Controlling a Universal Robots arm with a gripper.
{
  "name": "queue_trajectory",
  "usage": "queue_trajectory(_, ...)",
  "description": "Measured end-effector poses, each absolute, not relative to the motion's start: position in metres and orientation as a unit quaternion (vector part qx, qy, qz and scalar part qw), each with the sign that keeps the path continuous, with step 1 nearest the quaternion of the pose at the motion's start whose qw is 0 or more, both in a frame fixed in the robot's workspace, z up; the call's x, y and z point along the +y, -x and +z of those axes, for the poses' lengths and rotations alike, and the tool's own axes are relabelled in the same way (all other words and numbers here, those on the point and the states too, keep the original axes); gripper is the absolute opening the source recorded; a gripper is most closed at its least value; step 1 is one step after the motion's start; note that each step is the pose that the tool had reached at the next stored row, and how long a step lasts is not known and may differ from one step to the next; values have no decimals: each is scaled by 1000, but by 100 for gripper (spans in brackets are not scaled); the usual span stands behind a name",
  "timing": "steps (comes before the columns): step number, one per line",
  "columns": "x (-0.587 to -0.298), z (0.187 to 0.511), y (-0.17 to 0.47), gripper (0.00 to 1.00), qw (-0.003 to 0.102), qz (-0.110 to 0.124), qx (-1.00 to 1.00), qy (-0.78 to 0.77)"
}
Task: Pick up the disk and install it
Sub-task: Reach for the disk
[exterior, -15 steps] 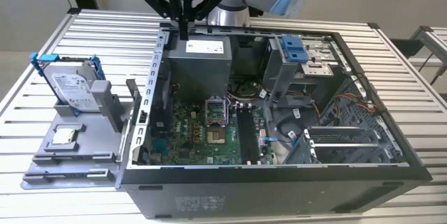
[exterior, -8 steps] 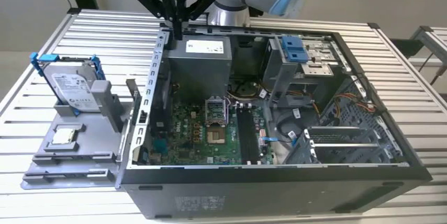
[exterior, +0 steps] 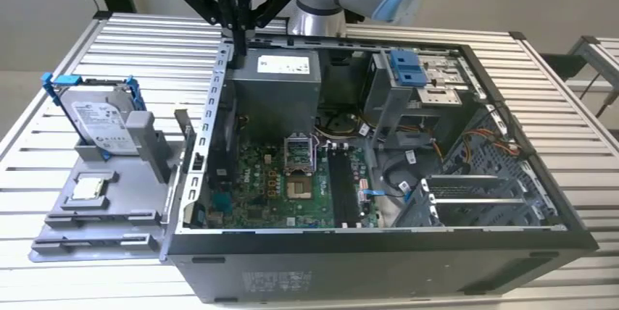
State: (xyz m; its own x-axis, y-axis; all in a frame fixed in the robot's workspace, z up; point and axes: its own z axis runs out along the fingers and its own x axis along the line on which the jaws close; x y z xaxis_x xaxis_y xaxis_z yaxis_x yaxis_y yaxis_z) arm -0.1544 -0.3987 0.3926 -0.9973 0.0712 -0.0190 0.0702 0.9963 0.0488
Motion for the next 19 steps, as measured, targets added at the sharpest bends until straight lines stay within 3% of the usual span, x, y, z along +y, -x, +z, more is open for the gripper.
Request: queue_trajectory(19, -399, 393, 168, 0, 10, 24, 999, -35)
